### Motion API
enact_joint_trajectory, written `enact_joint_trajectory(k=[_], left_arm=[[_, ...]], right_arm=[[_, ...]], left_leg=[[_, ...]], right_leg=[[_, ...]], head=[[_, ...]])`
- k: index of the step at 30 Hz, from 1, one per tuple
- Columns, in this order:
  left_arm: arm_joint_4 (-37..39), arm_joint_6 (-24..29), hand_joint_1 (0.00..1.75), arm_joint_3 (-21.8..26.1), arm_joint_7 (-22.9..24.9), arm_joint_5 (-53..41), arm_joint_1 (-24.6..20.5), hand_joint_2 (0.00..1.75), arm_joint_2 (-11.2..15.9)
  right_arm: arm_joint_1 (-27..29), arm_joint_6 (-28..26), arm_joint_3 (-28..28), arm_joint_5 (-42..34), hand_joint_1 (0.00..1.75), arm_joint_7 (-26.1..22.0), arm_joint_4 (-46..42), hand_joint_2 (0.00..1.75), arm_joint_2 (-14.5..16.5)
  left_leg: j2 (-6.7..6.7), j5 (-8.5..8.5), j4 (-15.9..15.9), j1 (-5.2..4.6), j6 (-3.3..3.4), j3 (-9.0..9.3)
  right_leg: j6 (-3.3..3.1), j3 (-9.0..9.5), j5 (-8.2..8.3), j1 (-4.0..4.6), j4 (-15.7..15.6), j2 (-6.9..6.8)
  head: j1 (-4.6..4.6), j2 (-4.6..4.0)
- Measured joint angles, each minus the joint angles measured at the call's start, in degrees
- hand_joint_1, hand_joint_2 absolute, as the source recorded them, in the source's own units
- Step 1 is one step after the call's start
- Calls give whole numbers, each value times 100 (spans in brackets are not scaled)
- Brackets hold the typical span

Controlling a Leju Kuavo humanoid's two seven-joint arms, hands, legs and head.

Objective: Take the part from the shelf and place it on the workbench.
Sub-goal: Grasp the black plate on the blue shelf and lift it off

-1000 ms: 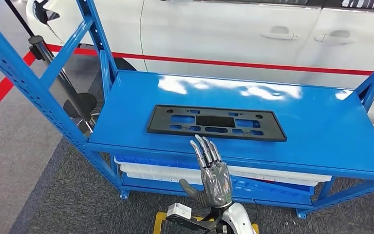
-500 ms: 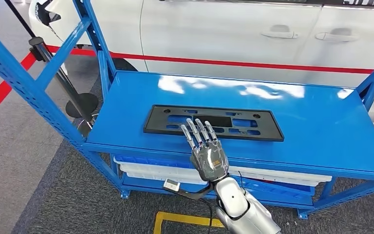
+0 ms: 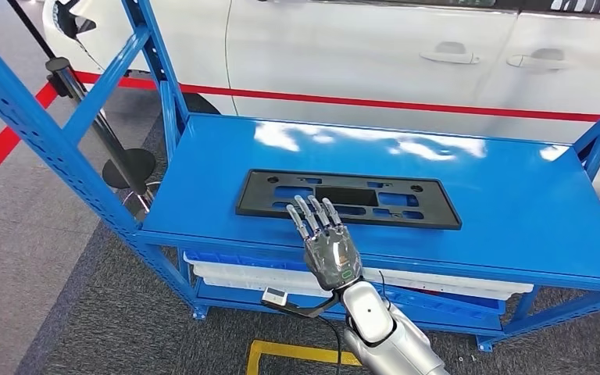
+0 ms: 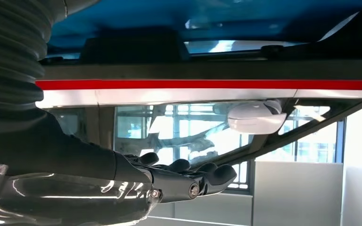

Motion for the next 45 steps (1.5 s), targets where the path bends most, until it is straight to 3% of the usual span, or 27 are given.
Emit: enact_joint_trajectory(k=[2,4,5,6,7,9,11,14,16,19,21,22,25,27,29,31,34,36,37,38,39,41,42,45], left_arm=[[0,-11,0,-5,-3,-20,-16,0,-1],[0,-30,0,-17,-5,-28,-23,0,-3],[0,-36,0,-24,-5,-31,-21,0,-3],[0,-37,0,-31,-5,-33,-20,0,-4],[0,-37,0,-36,-5,-36,-21,0,-5],[0,-38,0,-48,-5,-42,-26,0,-14],[0,-50,0,-74,-1,-66,-33,0,-24],[0,-70,0,-115,15,-108,-44,0,-28],[0,-78,0,-128,21,-122,-61,0,-26],[0,-92,0,-136,31,-134,-82,0,-21],[0,-99,0,-139,44,-137,-80,0,-18],[0,-101,0,-139,50,-137,-80,0,-15],[0,-103,0,-140,62,-137,-90,0,0],[0,-101,0,-140,67,-136,-98,0,5],[0,-93,0,-141,71,-132,-88,0,7],[0,-75,0,-142,69,-126,-80,0,7],[0,-54,0,-142,59,-120,-83,0,7],[0,-52,0,-141,54,-117,-73,0,7],[0,-52,0,-141,52,-113,-70,0,7],[0,-51,0,-141,49,-108,-69,0,6],[0,-47,0,-141,45,-102,-70,0,5],[0,-34,0,-141,39,-90,-74,0,3],[0,-26,0,-140,39,-82,-75,0,3],[0,-6,0,-140,36,-57,-80,0,4]], right_arm=[[-21,26,-59,-6,0,-3,62,175,20],[-33,54,-104,-12,0,-5,145,175,26],[-32,70,-121,-13,0,-9,193,175,26],[-32,82,-136,-13,0,-15,239,175,29],[-37,87,-149,-13,0,-24,279,175,33],[-73,69,-175,-12,0,-44,354,175,62],[-151,42,-194,26,0,-37,449,175,112],[-330,33,-198,115,0,49,645,175,175],[-513,35,-186,138,0,153,807,175,221],[-820,40,-136,144,0,291,1056,175,260],[-965,46,-121,145,0,327,1184,175,262],[-1031,55,-121,145,0,338,1232,175,264],[-1268,126,-120,145,0,355,1347,175,278],[-1398,184,-120,145,0,350,1409,175,281],[-1463,215,-120,145,0,332,1464,175,285],[-1504,224,-120,145,0,311,1515,175,289],[-1536,296,-118,146,0,306,1621,175,290],[-1536,422,-107,146,0,341,1737,175,288],[-1549,513,-100,145,0,377,1802,175,288],[-1579,639,-94,145,0,426,1875,175,288],[-1628,781,-91,145,0,480,1955,175,288],[-1782,1095,-90,145,0,597,2143,175,288],[-1874,1246,-90,145,0,660,2250,175,289],[-2123,1535,-90,146,0,794,2530,175,286]], left_leg=[[5,23,-37,15,65,12],[6,21,-36,7,91,4],[5,18,-31,4,94,3],[3,14,-26,2,96,4],[0,10,-18,2,92,9],[-8,-7,-4,0,72,21],[-8,-22,15,-20,27,11],[-2,-27,14,-27,-64,-9],[1,-162,202,-20,-128,-85],[5,-659,1206,4,-211,-537],[6,-744,1637,13,-238,-755],[6,-621,1538,15,-240,-717],[9,-69,447,10,-194,-219],[4,7,89,-8,-137,-72],[-3,13,61,-11,-73,-78],[-2,43,15,7,3,-66],[5,57,-13,15,79,-61],[4,53,-8,12,84,-61],[1,49,-4,12,81,-60],[-3,44,0,12,75,-55],[-6,36,6,11,65,-51],[-8,17,28,-13,23,-56],[-7,10,33,-25,-4,-58],[2,-14,39,-20,-99,-38]], right_leg=[[53,-208,-282,-19,457,-1],[88,-584,-619,-29,1219,-3],[96,-726,-683,-32,1488,-3],[95,-770,-627,-34,1544,-3],[86,-704,-471,-34,1381,-3],[37,-338,-60,-29,608,-3],[-13,-85,117,-2,48,-1],[-74,-62,130,11,-65,9],[-139,-44,158,-20,-109,5],[-200,-30,164,-25,-125,-11],[-203,-25,158,-19,-117,-17],[-200,-19,152,-19,-111,-15],[-157,-7,111,-11,-68,0],[-106,-39,102,8,-41,3],[-53,-60,109,16,-43,0],[3,-116,9,3,83,-2],[61,-565,-462,-18,1003,-3],[78,-852,-580,-33,1528,-4],[78,-861,-483,-39,1504,-5],[69,-753,-290,-43,1249,-5],[52,-571,-73,-44,856,-6],[11,-254,177,-21,175,-4],[-7,-186,200,-8,24,0],[-81,-147,199,-3,-50,11]], head=[[26,1],[45,0],[45,0],[46,0],[46,0],[47,1],[43,1],[39,1],[27,1],[-10,0],[-10,1],[-12,1],[-13,0],[-11,0],[-6,1],[6,1],[28,1],[28,1],[28,1],[29,1],[29,1],[26,1],[22,1],[20,1]])
